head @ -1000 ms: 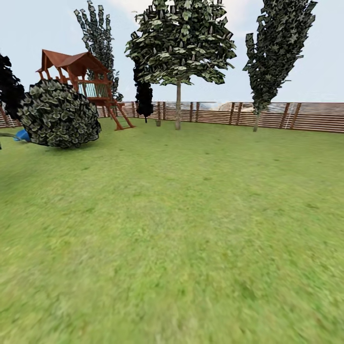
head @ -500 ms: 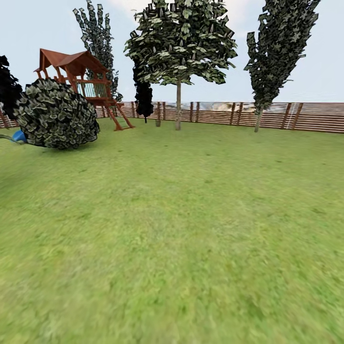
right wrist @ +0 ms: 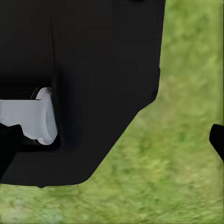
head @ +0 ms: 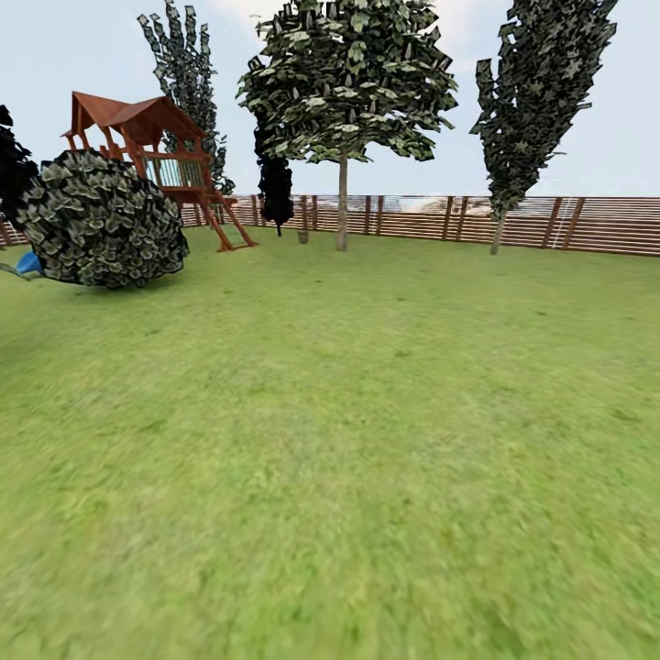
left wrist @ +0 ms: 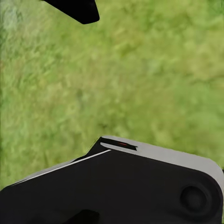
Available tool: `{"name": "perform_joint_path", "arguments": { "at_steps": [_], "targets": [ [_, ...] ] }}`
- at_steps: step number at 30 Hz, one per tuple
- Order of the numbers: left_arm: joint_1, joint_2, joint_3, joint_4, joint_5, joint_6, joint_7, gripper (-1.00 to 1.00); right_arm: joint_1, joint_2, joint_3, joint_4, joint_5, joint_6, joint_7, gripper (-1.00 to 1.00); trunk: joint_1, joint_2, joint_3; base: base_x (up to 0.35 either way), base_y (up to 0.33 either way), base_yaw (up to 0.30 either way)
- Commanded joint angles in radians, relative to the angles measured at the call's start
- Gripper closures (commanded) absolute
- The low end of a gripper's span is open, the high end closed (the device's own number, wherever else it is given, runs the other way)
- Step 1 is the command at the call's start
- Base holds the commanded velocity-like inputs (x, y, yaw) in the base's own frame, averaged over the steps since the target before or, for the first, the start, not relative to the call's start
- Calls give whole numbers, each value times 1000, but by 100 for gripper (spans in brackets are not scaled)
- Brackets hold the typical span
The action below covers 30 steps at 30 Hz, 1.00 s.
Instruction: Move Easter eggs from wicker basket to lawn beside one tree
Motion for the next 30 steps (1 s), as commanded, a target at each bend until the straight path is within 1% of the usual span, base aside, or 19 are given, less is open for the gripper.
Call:
{"name": "perform_joint_path", "arguments": {
  "at_steps": [1,30],
  "targets": [
    [0,0,-1,0,5,-3,1,-100,0,0,-1,0,0,-3,-1,-100,1,-2,-1,337,0,0],
    [0,0,-4,0,4,-3,1,-100,0,0,-1,0,0,-3,-1,-100,1,-2,-1,337,0,0]
  ]
}}
